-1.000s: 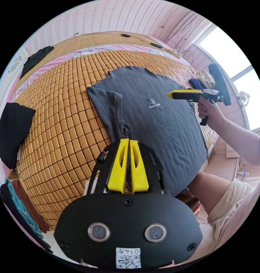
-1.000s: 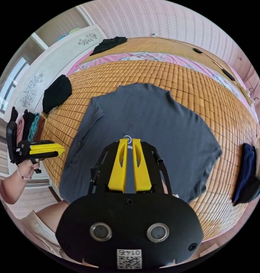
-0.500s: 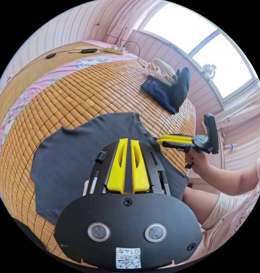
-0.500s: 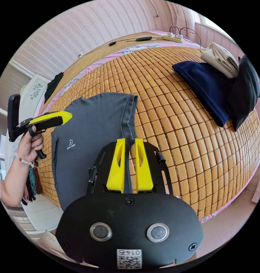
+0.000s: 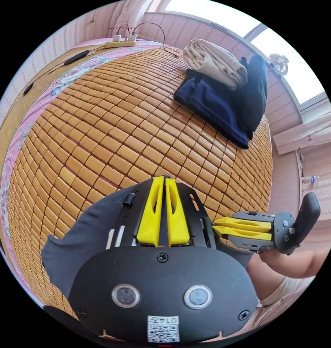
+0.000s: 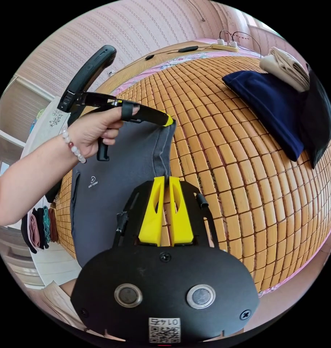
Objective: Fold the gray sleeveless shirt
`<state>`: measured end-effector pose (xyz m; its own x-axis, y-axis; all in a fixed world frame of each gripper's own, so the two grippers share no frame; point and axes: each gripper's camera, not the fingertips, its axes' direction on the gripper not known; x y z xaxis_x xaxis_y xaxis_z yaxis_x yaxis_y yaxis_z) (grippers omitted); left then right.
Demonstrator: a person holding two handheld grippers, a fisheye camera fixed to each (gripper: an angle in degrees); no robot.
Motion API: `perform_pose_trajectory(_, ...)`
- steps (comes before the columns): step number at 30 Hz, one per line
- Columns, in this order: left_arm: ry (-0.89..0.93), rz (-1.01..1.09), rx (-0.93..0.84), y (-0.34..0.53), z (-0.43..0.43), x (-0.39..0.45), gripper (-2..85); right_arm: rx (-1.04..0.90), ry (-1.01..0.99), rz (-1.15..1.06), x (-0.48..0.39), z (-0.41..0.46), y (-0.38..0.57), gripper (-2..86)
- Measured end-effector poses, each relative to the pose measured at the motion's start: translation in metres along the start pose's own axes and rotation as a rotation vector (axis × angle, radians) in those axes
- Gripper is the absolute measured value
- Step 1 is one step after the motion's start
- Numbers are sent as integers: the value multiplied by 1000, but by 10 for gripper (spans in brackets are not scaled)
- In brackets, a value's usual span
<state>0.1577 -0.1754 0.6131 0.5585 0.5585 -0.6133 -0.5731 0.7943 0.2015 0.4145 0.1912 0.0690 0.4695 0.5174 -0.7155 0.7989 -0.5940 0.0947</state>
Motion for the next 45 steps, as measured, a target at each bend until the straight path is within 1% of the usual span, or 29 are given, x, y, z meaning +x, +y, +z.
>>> perform_pose_trajectory(2, -38, -23, 56, 18, -18, -13, -7, 14, -9, 18, -2, -8, 3, 11)
perform_pose_trajectory(4, -38, -31, 114, 38, -43, -21, -6, 42, 20, -5, -12, -19, 7, 9)
perform_pose_trajectory(7, -46, -69, 187, 85, -85, -38, 2, 111, 5, -142, -44, -49, 16, 6)
perform_pose_trajectory(9, -17, -122, 178, 115, -94, -55, 29, 89, -24, -255, -72, -60, 26, 2)
perform_pose_trajectory(10, -5, -166, 172, 134, -96, -69, 47, 73, -26, -273, -77, -60, 29, 0)
perform_pose_trajectory(13, -19, -284, 167, 182, -106, -103, 61, 17, 65, -325, -97, -57, 37, -5)
perform_pose_trajectory(14, -17, -326, 176, 202, -116, -115, 62, 6, 105, -329, -102, -57, 34, -5)
perform_pose_trajectory(17, -67, -427, 242, 257, -148, -141, 60, 36, 88, -362, -113, -58, 10, 3)
perform_pose_trajectory(20, -149, -553, 305, 314, -178, -168, 58, 52, 85, -393, -125, -45, -31, 42)
perform_pose_trajectory(23, -169, -668, 328, 360, -198, -194, 58, 32, 75, -387, -136, -25, -76, 74)
perform_pose_trajectory(26, -262, -707, 293, 383, -207, -212, 63, -1, 42, -357, -145, -6, -109, 83)
perform_pose_trajectory(27, -261, -725, 289, 387, -207, -217, 65, -22, 52, -370, -151, 2, -118, 84)
perform_pose_trajectory(29, -171, -804, 312, 403, -206, -240, 76, -74, 87, -422, -162, 14, -128, 78)
perform_pose_trajectory(31, -122, -823, 327, 407, -205, -251, 79, -127, 106, -477, -172, 21, -135, 61)
perform_pose_trajectory(33, -124, -822, 309, 405, -205, -259, 82, -161, 128, -532, -183, 24, -140, 23)
perform_pose_trajectory(36, -99, -821, 270, 399, -202, -271, 76, -207, 132, -554, -190, 26, -147, 1)
perform_pose_trajectory(38, -92, -822, 219, 395, -202, -278, 35, -218, 119, -538, -191, 24, -155, -3)
perform_pose_trajectory(40, -86, -783, 200, 391, -209, -282, 11, -212, 128, -522, -191, 20, -165, -5)
perform_pose_trajectory(43, -65, -776, 189, 385, -221, -292, -5, -202, 118, -496, -191, 14, -184, -7)
perform_pose_trajectory(45, -90, -765, 221, 381, -234, -294, -8, -185, 105, -465, -191, 9, -200, -7)
